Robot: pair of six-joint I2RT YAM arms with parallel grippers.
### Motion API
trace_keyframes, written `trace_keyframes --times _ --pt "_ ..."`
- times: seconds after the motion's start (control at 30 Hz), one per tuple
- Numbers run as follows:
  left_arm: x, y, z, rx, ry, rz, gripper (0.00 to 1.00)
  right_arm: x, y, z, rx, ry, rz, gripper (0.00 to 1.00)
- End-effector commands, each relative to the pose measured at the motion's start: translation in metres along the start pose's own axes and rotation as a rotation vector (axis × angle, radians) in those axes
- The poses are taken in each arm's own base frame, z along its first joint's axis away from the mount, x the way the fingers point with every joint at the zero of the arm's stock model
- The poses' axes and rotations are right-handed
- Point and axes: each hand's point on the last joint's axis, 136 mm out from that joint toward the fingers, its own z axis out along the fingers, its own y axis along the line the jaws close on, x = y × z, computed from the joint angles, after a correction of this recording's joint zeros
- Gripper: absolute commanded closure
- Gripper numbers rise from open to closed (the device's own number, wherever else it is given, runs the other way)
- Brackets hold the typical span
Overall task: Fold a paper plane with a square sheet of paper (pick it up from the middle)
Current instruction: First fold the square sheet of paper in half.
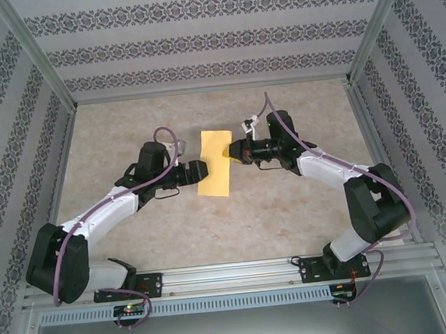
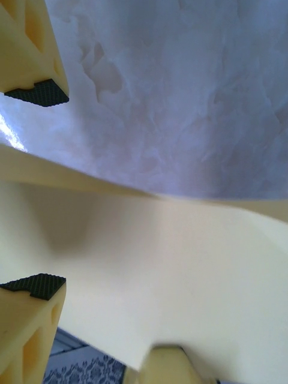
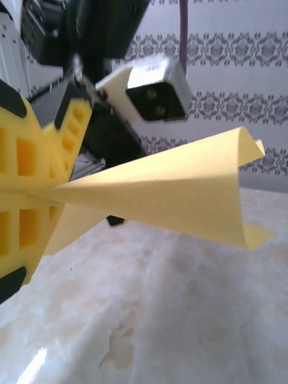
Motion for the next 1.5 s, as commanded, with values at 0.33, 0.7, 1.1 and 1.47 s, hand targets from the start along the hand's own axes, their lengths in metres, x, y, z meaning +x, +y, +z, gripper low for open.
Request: trace_keyframes --times 0.33,0.7,1.1,1.47 --pt "-0.021 -0.052 -0.017 0.333 -0.054 0.013 0.24 -0.017 0.061 -0.015 -0.145 -0.034 -0.047 1.00" --pt "-0.016 -0.053 -0.019 0.319 0.003 0.010 0.44 -0.023 0.056 -0.018 -0.135 -0.049 -0.037 0.99" --pt "-0.011 -0.048 -0.022 0.288 0.027 0.002 0.66 -0.024 0.049 -0.017 -0.130 -0.034 -0.033 0.97" --pt "-0.021 -0.054 -0.026 0.312 -0.008 -0.021 0.85 -0.021 0.043 -0.014 -0.120 -0.034 -0.039 0.80"
